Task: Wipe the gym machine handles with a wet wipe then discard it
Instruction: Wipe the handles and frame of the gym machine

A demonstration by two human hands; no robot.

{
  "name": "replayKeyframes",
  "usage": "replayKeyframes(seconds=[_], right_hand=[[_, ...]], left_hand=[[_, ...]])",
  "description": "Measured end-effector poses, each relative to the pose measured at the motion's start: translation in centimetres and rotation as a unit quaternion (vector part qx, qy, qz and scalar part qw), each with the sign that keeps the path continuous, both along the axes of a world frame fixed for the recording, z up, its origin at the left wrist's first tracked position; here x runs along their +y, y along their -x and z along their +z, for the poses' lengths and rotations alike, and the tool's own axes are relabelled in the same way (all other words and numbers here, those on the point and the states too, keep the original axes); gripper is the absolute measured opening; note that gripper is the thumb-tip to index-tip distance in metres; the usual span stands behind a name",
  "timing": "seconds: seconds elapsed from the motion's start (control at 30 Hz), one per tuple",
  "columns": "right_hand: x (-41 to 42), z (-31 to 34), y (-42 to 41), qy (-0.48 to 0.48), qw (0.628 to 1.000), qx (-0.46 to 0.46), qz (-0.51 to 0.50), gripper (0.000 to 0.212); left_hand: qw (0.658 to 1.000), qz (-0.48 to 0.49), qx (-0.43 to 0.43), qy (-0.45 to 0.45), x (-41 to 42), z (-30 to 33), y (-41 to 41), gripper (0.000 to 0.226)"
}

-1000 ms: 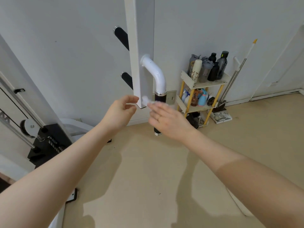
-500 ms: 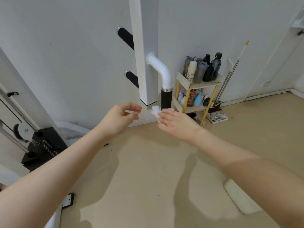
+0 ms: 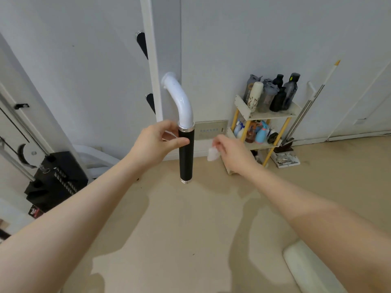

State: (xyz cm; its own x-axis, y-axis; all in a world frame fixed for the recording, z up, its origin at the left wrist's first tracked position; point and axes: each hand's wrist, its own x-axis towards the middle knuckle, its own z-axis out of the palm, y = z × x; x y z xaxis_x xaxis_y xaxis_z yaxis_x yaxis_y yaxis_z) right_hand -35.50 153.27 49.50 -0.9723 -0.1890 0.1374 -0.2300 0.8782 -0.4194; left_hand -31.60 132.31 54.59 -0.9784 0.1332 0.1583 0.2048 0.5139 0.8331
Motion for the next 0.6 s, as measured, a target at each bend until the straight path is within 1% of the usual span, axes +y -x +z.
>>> replayKeyframes(seconds=[0.03, 0.07, 0.1, 0.13, 0.17, 0.2, 0.27, 0.3, 0.33, 0.37, 0.43, 0.47, 0.5, 0.57, 0.6], right_hand=[[-1.4, 1.2, 0.4, 0.21, 0.974, -0.065, -0.057, 0.018], [-2.9, 2.4, 0.6, 0.411, 0.901, -0.128, -0.058, 0.017], [-4.3, 3.5, 0.6, 0.549, 0.814, -0.187, -0.018, 0.016], [-5.4, 3.9, 0.4, 0.621, 0.751, -0.223, 0.034, 0.018], [-5.9, 3.5, 0.0, 0.644, 0.722, -0.242, 0.068, 0.019], [-6.1, 2.6, -0.2, 0.621, 0.738, -0.251, 0.08, 0.02], [-5.7, 0.8, -0.5, 0.499, 0.82, -0.269, 0.081, 0.024], [-5.4, 0.0, -0.4, 0.457, 0.839, -0.282, 0.084, 0.025], [-5.3, 0.0, -0.3, 0.456, 0.839, -0.284, 0.087, 0.025], [-5.3, 0.5, -0.1, 0.5, 0.815, -0.278, 0.093, 0.024], [-5.7, 1.8, 0.2, 0.636, 0.719, -0.262, 0.096, 0.021], [-5.7, 1.6, 0.2, 0.661, 0.697, -0.261, 0.1, 0.023], [-5.7, 1.1, -0.2, 0.646, 0.709, -0.264, 0.103, 0.024], [-5.5, -0.8, -0.9, 0.523, 0.802, -0.279, 0.081, 0.022], [-5.5, -1.3, -1.1, 0.481, 0.829, -0.278, 0.065, 0.023]], left_hand=[[1.0, 0.001, -0.002, 0.001, -0.1, 0.1, 0.0, 0.014], [1.0, 0.005, 0.004, 0.001, -0.2, 0.2, 0.1, 0.016], [1.0, 0.015, 0.021, 0.002, -0.2, 0.2, 0.1, 0.02], [0.999, 0.033, 0.04, 0.001, -0.1, -0.1, 0.2, 0.026], [0.997, 0.05, 0.056, -0.003, 0.1, -0.3, 0.2, 0.029], [0.996, 0.062, 0.061, -0.011, 0.3, -0.6, 0.2, 0.028], [0.996, 0.071, 0.04, -0.038, 0.3, -1.2, 0.1, 0.027], [0.995, 0.077, 0.033, -0.047, 0.2, -1.4, 0.1, 0.029], [0.995, 0.086, 0.036, -0.045, 0.1, -1.5, 0.1, 0.032], [0.994, 0.093, 0.048, -0.034, 0.1, -1.5, 0.1, 0.036], [0.993, 0.092, 0.075, -0.004, 0.0, -1.2, 0.0, 0.046], [0.993, 0.085, 0.08, 0.007, 0.1, -1.0, 0.0, 0.049], [0.993, 0.078, 0.082, 0.015, 0.0, -0.9, 0.0, 0.051], [0.994, 0.069, 0.078, 0.025, -0.2, -0.8, 0.1, 0.053], [0.995, 0.067, 0.073, 0.026, -0.3, -0.8, 0.2, 0.054]])
